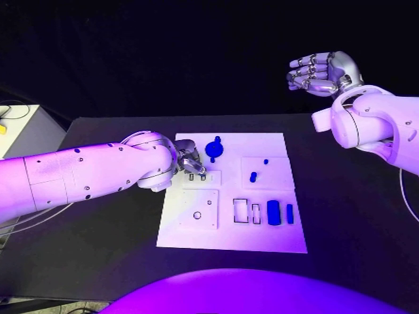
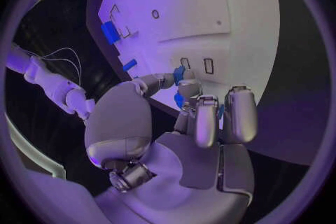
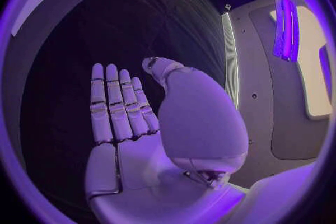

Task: Assemble the parts on the task board

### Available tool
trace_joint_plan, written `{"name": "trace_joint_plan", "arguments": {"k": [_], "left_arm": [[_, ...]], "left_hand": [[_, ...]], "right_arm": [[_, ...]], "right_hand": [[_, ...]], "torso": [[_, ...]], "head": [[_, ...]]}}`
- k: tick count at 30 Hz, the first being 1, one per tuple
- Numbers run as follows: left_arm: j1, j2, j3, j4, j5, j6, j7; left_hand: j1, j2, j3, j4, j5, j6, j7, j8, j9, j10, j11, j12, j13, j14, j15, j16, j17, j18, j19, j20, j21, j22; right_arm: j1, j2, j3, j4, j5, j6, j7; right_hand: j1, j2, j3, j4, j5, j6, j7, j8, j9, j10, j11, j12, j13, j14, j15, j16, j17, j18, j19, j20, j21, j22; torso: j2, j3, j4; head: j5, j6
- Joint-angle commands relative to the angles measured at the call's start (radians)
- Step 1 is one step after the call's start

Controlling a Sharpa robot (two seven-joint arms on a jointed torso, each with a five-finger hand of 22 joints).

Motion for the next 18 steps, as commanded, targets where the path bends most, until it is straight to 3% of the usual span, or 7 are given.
{"name": "trace_joint_plan", "arguments": {"k": [1,18], "left_arm": [[0.000,0.002,0.000,-0.002,-0.009,0.028,0.000],[-0.004,0.001,-0.003,0.004,-0.023,0.042,-0.001]], "left_hand": [[0.002,0.008,0.195,-0.200,0.005,0.042,-0.033,0.002,0.000,0.003,0.001,0.004,0.000,0.091,-0.006,0.004,0.215,-0.011,0.007,-0.002,0.005,0.001],[0.002,0.009,0.196,-0.200,0.005,0.042,-0.033,0.002,0.000,0.003,0.000,0.002,-0.003,0.091,-0.006,0.003,0.213,-0.011,0.008,-0.002,0.005,0.002]], "right_arm": [[0.001,0.001,0.000,0.000,0.003,0.019,0.016],[0.001,0.000,0.000,0.003,0.003,0.032,0.008]], "right_hand": [[-0.009,0.001,-0.001,-0.005,-0.002,0.007,0.041,-0.005,-0.001,0.008,0.001,-0.007,-0.001,-0.002,0.006,-0.004,-0.001,0.005,-0.001,0.005,-0.004,-0.001],[-0.012,0.002,-0.001,-0.008,0.000,0.007,0.043,-0.008,-0.002,0.009,0.002,-0.013,-0.001,-0.003,0.007,-0.008,-0.007,0.005,-0.004,0.006,-0.003,-0.009]], "torso": [[0.000,0.0008,0.0008],[0.000,0.0000,0.0011]], "head": [[-0.001,0.000],[-0.003,0.000]]}}
